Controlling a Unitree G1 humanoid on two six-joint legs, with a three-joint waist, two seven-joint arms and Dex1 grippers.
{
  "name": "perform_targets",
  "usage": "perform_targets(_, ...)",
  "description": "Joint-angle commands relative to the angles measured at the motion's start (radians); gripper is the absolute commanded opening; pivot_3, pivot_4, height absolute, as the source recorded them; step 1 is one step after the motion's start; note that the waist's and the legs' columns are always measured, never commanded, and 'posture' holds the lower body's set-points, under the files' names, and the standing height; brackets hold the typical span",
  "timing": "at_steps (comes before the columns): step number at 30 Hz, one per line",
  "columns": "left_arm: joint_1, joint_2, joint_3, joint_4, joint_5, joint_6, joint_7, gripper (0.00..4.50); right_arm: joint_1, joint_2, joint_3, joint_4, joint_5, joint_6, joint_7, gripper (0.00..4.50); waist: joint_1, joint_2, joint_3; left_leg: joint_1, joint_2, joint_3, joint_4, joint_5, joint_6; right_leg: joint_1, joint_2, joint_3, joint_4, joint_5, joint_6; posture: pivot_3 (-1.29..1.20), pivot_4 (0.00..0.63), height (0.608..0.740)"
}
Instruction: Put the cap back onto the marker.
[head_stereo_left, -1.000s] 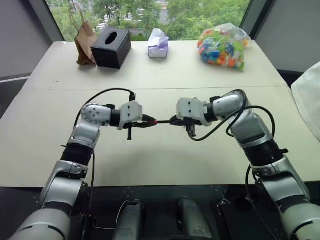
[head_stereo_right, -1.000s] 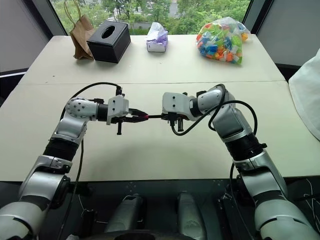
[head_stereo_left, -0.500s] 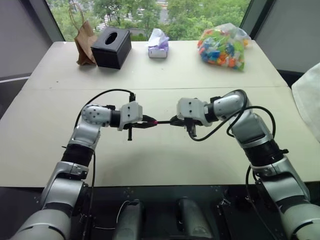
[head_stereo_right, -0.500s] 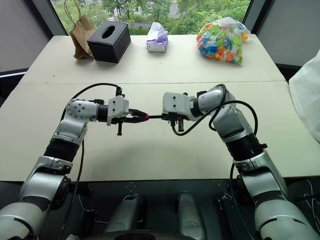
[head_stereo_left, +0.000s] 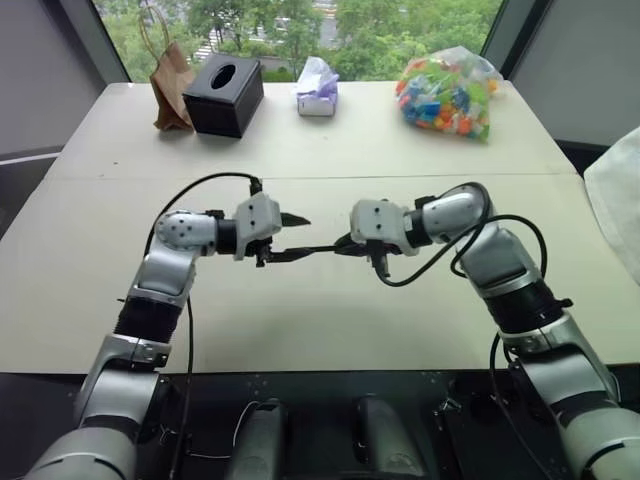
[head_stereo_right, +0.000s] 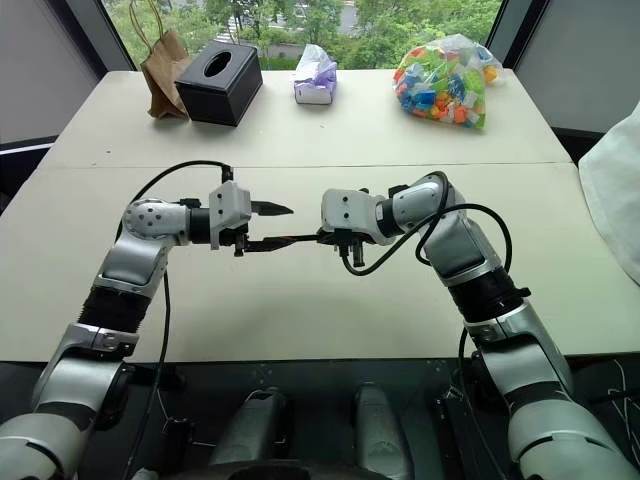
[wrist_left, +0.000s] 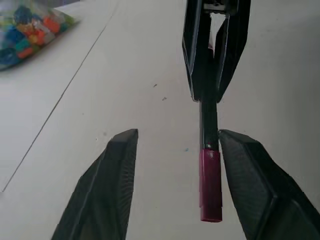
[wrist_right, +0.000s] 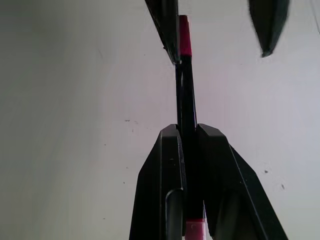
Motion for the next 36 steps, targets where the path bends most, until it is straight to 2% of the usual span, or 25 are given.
perform_targets(1,0.041,0.045,0.040,-0.081,-0.042,0.029,0.019,4.40,-0.003,-0.046,-0.027,0.008,0.024,-0.017,-0.003,0.00,0.000,0.000,0.000,0.000,0.000,0.000,0.000,0.000,0.000,0.000,0.000,0.000,0.000,0.000,0.000,0.00,0.150,0.740)
perform_targets(6,0.094,0.098,0.060,-0.159,-0.070,0.079,0.046,4.46,0.014,-0.116,-0.072,0.000,0.050,-0.007,-0.018,0.00,0.002,0.000,0.000,0.000,0.000,0.000,0.000,0.000,0.000,0.000,0.000,0.000,0.000,0.000,0.000,0.00,0.150,0.740)
perform_targets(9,0.098,0.071,0.082,-0.187,-0.115,0.156,0.105,4.46,0.064,-0.155,-0.166,-0.034,0.053,0.055,-0.125,0.00,0.007,0.000,0.000,0.000,0.000,0.000,0.000,0.000,0.000,0.000,0.000,0.000,0.000,0.000,0.000,0.00,0.150,0.740)
perform_targets(14,0.099,0.014,0.070,-0.218,-0.141,0.235,0.185,4.46,0.167,-0.161,-0.326,-0.155,0.042,0.245,-0.349,0.00,0.006,0.000,0.000,-0.001,0.000,0.000,0.000,0.000,0.000,0.000,-0.001,0.000,0.000,0.000,0.000,0.00,0.150,0.740)
perform_targets(18,0.083,-0.025,0.059,-0.230,-0.153,0.287,0.218,4.46,0.280,-0.112,-0.467,-0.282,0.034,0.442,-0.541,0.00,0.006,0.000,0.000,0.000,0.000,0.000,0.000,0.000,0.000,0.000,0.000,0.000,0.000,0.000,0.000,0.00,0.150,0.740)
perform_targets(23,0.044,-0.064,0.045,-0.194,-0.167,0.320,0.238,4.46,0.398,-0.036,-0.626,-0.383,0.043,0.613,-0.715,0.00,0.006,0.000,0.000,0.000,0.000,0.000,0.000,0.000,0.000,0.000,0.000,0.000,0.000,0.000,0.000,0.00,0.150,0.740)
perform_targets(30,0.009,-0.108,0.024,-0.171,-0.184,0.367,0.252,4.46,0.496,-0.007,-0.737,-0.321,0.084,0.592,-0.828,0.00,0.002,0.000,0.000,0.000,0.000,0.001,0.000,0.000,0.000,0.001,0.000,0.000,0.000,0.000,0.000,0.00,0.150,0.740)
perform_targets(36,-0.003,-0.116,0.028,-0.182,-0.200,0.395,0.248,4.46,0.497,-0.005,-0.737,-0.160,0.130,0.496,-0.855,0.00,0.001,0.000,-0.001,0.001,0.001,0.001,0.000,0.000,0.000,0.001,0.001,0.001,0.000,0.000,0.000,0.00,0.150,0.740)
